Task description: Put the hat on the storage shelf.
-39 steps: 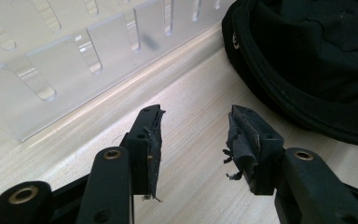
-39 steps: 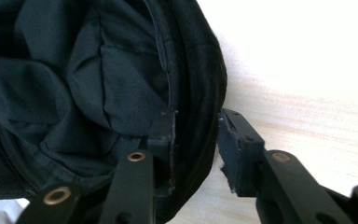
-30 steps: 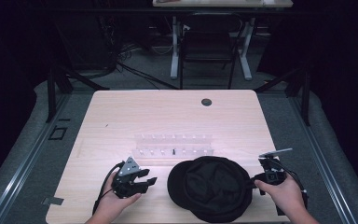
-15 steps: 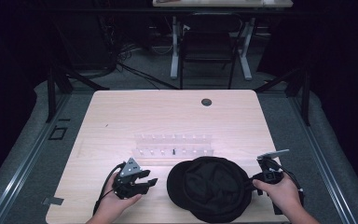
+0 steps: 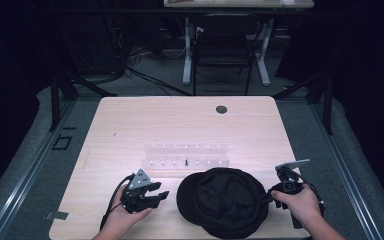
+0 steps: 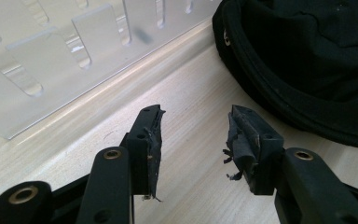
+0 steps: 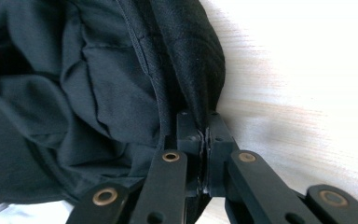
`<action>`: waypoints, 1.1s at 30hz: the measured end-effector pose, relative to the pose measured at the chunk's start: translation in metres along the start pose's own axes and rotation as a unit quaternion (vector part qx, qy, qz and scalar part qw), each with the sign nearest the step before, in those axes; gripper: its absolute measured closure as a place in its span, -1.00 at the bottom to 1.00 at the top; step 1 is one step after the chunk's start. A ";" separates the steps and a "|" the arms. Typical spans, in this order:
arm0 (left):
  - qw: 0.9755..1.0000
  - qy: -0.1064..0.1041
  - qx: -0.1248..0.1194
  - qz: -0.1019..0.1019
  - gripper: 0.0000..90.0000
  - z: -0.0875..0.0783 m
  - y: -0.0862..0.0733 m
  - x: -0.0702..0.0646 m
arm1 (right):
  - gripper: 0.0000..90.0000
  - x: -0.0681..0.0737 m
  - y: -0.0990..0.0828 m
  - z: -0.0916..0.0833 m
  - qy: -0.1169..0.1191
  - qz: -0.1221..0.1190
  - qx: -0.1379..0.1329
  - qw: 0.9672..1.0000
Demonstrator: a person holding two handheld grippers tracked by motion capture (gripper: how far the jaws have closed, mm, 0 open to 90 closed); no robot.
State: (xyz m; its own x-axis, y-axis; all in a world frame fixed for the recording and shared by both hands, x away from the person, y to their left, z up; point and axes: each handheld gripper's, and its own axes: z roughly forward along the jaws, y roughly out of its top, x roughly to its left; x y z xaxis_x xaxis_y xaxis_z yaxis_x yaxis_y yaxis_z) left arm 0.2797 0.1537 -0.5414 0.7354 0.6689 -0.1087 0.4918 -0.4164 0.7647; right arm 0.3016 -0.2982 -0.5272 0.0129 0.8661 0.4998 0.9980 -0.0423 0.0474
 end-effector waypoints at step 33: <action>1.000 0.009 -0.002 -0.015 0.18 -0.003 0.000 0.011 | 0.96 0.038 0.006 -0.063 0.157 0.006 -0.025 0.987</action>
State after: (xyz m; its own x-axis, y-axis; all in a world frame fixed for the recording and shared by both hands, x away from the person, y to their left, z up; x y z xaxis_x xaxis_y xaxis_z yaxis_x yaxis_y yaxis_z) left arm 0.2861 0.1628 -0.5402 0.7121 0.6919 -0.1192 0.5109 -0.3942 0.7639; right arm 0.3041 -0.2967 -0.4530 -0.0037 0.6684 0.7438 0.9935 -0.0822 0.0788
